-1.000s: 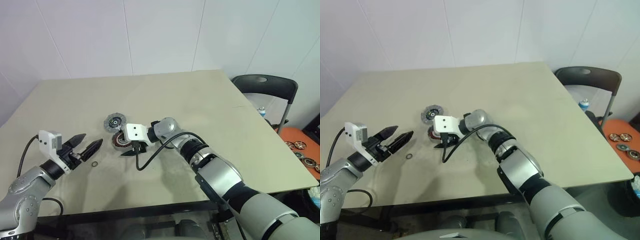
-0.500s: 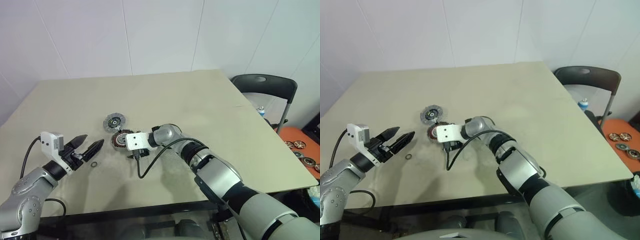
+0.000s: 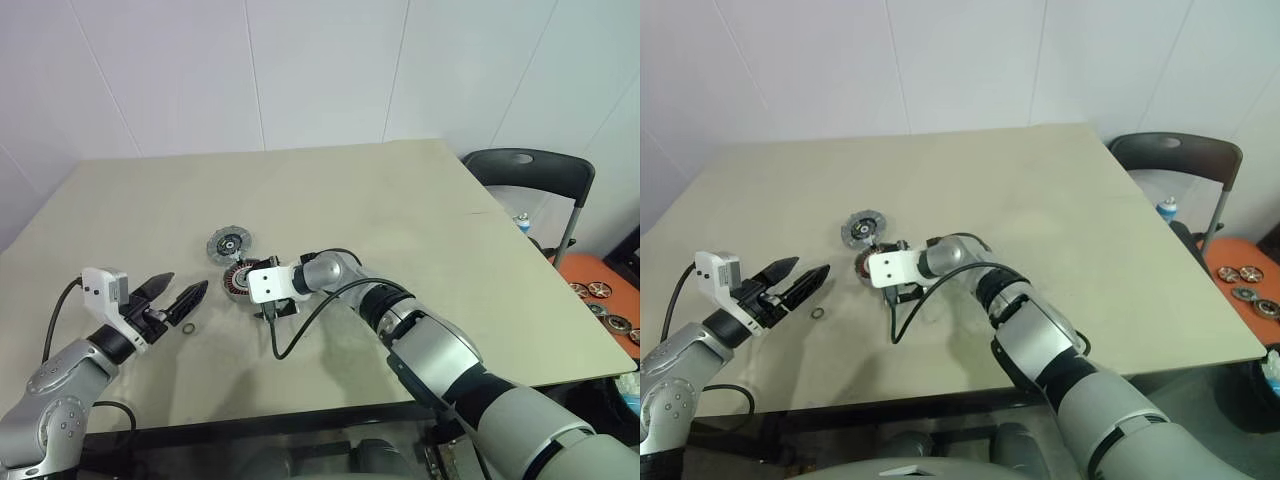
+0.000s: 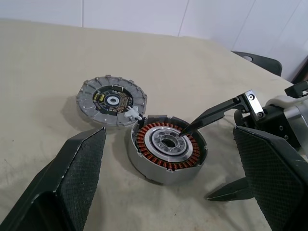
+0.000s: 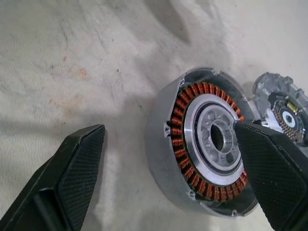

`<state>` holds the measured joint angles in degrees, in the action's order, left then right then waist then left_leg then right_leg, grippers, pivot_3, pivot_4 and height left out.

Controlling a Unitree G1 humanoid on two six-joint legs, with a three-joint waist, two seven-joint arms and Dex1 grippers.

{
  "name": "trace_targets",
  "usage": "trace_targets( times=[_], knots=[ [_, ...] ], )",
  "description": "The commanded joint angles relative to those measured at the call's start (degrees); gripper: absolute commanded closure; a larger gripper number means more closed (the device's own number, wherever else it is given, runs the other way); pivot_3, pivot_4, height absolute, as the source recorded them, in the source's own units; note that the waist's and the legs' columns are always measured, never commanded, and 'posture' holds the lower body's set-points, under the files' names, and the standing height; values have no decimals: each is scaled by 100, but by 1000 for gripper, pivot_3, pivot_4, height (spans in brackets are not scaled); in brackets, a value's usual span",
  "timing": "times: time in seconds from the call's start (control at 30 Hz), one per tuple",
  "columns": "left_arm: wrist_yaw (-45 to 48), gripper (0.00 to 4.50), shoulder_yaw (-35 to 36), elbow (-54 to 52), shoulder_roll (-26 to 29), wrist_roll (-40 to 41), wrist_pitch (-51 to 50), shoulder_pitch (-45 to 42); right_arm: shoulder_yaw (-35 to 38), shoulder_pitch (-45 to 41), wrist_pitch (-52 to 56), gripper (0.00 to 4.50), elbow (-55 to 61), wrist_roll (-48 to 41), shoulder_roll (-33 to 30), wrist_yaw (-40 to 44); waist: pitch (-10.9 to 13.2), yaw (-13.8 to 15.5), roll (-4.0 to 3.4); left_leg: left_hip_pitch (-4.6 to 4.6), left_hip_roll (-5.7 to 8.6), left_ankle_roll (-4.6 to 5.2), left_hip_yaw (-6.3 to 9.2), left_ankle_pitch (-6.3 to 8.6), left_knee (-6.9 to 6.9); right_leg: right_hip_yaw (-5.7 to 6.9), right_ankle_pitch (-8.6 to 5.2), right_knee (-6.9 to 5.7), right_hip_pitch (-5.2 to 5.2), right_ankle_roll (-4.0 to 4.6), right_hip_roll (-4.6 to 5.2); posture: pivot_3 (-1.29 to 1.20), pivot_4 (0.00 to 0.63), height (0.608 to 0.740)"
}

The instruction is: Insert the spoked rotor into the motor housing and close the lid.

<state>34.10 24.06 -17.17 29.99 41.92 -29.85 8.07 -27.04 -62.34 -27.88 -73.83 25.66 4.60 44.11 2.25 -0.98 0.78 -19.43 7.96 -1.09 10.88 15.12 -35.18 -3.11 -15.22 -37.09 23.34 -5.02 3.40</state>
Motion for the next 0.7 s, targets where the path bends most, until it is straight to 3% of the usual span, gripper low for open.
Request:
trace_targets(
  times=[0.03,0.1,0.2,0.37,0.7],
  knots=[
    [-8,0,46,-81,20,22,55,-131,300,-287,132,18,103,-339,142,400,1,-2,-1,0,0,0,0,0,0,0,0,0,-1,0,0,0,0,740],
    [-14,0,33,-69,19,23,43,-148,332,-302,160,18,121,-393,156,615,2,-9,-3,0,-1,0,0,0,0,0,0,0,-1,0,-1,0,0,740],
    [-26,0,35,-57,25,29,34,-173,414,-285,164,586,154,-511,171,945,3,-8,-5,1,-1,0,1,0,0,0,0,0,-1,0,-2,0,0,740],
    [-44,0,57,-50,33,44,25,-191,359,-269,205,2128,175,-443,184,1077,3,-7,-5,1,-1,0,1,0,0,0,0,0,0,0,-2,0,0,740],
    [-120,0,70,-49,-7,29,42,-170,383,-371,192,2128,257,-419,315,643,3,-7,-5,1,-1,0,1,0,1,0,0,0,0,0,-2,0,0,740]
  ],
)
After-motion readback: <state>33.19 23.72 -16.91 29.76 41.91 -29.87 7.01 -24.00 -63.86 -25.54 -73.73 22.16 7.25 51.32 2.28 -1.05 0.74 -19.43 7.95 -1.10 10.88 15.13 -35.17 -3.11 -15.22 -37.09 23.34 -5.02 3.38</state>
